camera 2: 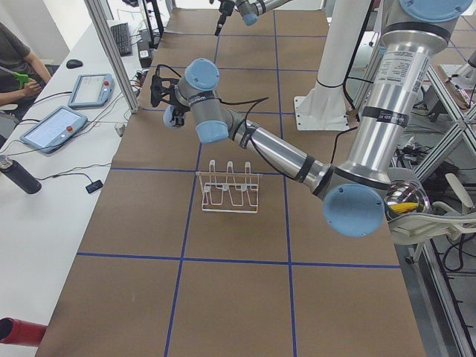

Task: Hang cup on cup holder
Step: 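Carry the cup with the left gripper over the wire rack onto a hook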

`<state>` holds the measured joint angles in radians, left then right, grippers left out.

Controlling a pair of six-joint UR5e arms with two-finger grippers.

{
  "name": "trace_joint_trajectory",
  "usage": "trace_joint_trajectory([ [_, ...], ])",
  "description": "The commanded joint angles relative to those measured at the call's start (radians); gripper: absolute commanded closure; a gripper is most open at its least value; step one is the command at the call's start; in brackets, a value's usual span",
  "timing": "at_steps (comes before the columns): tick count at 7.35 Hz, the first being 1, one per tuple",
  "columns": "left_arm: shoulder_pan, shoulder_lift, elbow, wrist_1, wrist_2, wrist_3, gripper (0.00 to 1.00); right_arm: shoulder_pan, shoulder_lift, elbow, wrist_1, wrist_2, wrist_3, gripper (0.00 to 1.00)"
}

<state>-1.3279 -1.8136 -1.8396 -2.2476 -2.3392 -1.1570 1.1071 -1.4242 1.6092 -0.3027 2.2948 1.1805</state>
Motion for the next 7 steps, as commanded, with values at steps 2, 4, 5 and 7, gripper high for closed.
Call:
trace_joint_trajectory([
  [2, 0.030, 0.026, -0.172, 0.433, 0.003, 0.123, 1.00, 0.114, -0.038, 0.000, -0.186, 0.072, -0.296, 0.00],
  [4, 0.082, 0.019, -0.198, 0.665, 0.001, 0.143, 1.00, 0.149, -0.045, 0.002, -0.320, 0.100, -0.451, 0.00],
  [5, 0.134, 0.013, -0.196, 0.786, 0.001, 0.149, 1.00, 0.158, -0.054, 0.006, -0.372, 0.110, -0.497, 0.00],
  [7, 0.157, -0.076, -0.181, 0.996, 0.003, 0.233, 1.00, 0.163, -0.067, 0.009, -0.509, 0.104, -0.655, 0.00],
])
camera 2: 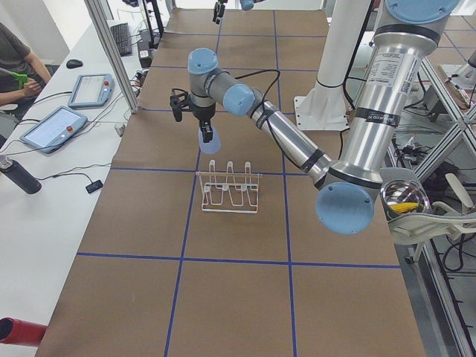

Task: Hang cup on cup holder
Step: 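Carry the cup with the left gripper over the wire rack onto a hook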

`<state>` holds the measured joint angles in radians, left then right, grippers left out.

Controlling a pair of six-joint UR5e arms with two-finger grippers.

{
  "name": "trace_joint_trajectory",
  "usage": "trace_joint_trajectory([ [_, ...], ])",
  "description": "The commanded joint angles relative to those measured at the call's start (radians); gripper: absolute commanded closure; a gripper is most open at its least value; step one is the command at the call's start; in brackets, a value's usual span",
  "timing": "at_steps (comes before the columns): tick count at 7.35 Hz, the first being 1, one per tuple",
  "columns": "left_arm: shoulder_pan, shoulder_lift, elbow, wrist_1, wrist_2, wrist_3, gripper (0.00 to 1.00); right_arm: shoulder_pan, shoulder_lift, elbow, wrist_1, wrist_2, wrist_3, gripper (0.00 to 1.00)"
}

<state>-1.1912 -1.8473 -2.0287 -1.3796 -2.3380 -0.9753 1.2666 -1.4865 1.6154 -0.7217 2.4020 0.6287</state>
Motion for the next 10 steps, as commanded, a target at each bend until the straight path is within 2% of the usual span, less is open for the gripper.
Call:
trace_joint_trajectory([
  [1, 0.021, -0.049, 0.022, 0.155, 0.028, 0.088, 1.00, 0.005, 0.003, 0.012, -0.169, -0.009, -0.168, 0.00],
  [2, 0.033, -0.053, 0.054, 0.155, 0.072, 0.090, 1.00, 0.004, 0.005, 0.021, -0.230, -0.012, -0.223, 0.00],
  [4, 0.044, -0.056, 0.070, 0.151, 0.080, 0.090, 1.00, 0.005, 0.005, 0.021, -0.239, -0.017, -0.225, 0.00],
  [6, 0.057, -0.066, 0.099, 0.143, 0.086, 0.089, 1.00, 0.002, 0.006, 0.067, -0.339, -0.026, -0.227, 0.00],
  [8, 0.058, -0.087, 0.134, 0.125, 0.086, 0.090, 1.00, -0.007, 0.006, 0.080, -0.363, -0.040, -0.228, 0.00],
  [10, 0.061, -0.081, 0.189, 0.052, 0.086, 0.089, 1.00, -0.007, 0.006, 0.080, -0.364, -0.040, -0.228, 0.00],
])
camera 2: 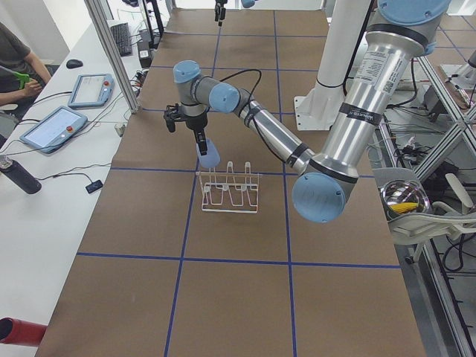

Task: Hang cup on cup holder
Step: 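Carry the cup with the left gripper over the wire rack onto a hook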

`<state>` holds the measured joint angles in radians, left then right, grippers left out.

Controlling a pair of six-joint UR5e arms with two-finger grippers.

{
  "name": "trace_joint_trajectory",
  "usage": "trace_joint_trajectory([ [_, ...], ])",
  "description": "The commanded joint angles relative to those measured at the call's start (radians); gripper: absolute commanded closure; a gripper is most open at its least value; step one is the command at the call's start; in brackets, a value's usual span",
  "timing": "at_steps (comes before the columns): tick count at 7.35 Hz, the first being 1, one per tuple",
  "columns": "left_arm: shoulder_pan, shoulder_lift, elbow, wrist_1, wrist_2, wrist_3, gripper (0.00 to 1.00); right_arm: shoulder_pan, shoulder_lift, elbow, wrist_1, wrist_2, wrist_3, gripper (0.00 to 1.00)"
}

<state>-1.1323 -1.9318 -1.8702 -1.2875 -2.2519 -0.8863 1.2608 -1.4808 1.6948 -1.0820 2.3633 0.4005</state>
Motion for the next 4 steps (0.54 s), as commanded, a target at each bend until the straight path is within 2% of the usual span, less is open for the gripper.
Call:
trace_joint_trajectory([
  [1, 0.005, 0.010, 0.037, -0.052, 0.000, 0.000, 1.00, 0.002, 0.001, 0.002, -0.015, 0.001, 0.000, 0.00],
  [3, 0.025, 0.010, 0.066, -0.078, 0.000, -0.002, 1.00, -0.004, 0.002, 0.003, -0.021, -0.001, 0.000, 0.00],
  [4, 0.037, 0.020, 0.068, -0.085, 0.000, 0.000, 0.96, -0.006, 0.002, 0.003, -0.021, -0.001, 0.000, 0.00],
])
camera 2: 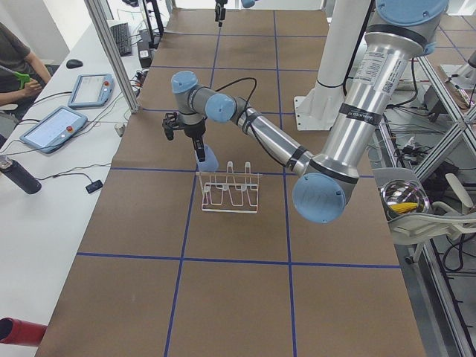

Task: Hang cup on cup holder
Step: 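Carry the cup with the left gripper over the wire rack onto a hook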

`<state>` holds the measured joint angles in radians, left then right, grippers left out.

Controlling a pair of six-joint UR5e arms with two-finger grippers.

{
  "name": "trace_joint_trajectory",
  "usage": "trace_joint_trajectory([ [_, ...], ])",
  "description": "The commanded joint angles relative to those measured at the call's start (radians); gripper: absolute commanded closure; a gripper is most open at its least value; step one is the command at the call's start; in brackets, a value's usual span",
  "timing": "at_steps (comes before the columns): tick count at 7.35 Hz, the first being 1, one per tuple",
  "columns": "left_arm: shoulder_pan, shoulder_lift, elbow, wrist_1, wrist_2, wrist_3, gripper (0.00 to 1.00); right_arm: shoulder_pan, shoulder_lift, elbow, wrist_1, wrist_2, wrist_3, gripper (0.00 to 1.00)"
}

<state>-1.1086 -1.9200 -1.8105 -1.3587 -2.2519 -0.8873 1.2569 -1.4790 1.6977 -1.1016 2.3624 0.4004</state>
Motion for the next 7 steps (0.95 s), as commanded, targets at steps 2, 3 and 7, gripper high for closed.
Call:
trace_joint_trajectory([
  [2, 0.019, 0.015, 0.010, -0.028, 0.000, 0.001, 0.84, -0.005, 0.005, 0.002, -0.009, 0.000, 0.000, 0.00],
  [3, 0.024, 0.021, 0.011, -0.045, 0.002, 0.001, 0.59, -0.008, 0.008, 0.002, -0.009, 0.001, 0.002, 0.00],
  [7, 0.030, 0.079, -0.010, -0.134, -0.006, -0.002, 0.02, -0.007, 0.011, 0.040, -0.062, 0.008, 0.008, 0.00],
])
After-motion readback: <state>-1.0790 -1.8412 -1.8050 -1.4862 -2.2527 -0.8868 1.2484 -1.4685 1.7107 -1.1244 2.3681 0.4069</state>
